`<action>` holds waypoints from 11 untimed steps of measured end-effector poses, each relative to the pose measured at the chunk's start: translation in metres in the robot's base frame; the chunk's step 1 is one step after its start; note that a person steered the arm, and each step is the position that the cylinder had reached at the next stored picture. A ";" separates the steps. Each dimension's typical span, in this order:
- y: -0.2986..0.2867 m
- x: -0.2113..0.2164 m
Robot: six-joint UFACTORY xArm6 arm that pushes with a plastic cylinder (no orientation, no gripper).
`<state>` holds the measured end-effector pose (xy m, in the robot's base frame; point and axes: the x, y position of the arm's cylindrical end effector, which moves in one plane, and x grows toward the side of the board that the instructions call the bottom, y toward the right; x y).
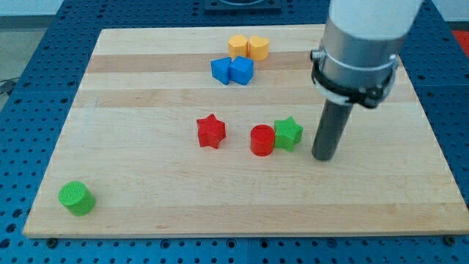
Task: Move the green star below the red circle
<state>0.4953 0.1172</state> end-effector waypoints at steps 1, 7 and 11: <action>-0.008 -0.040; -0.027 0.009; -0.043 0.015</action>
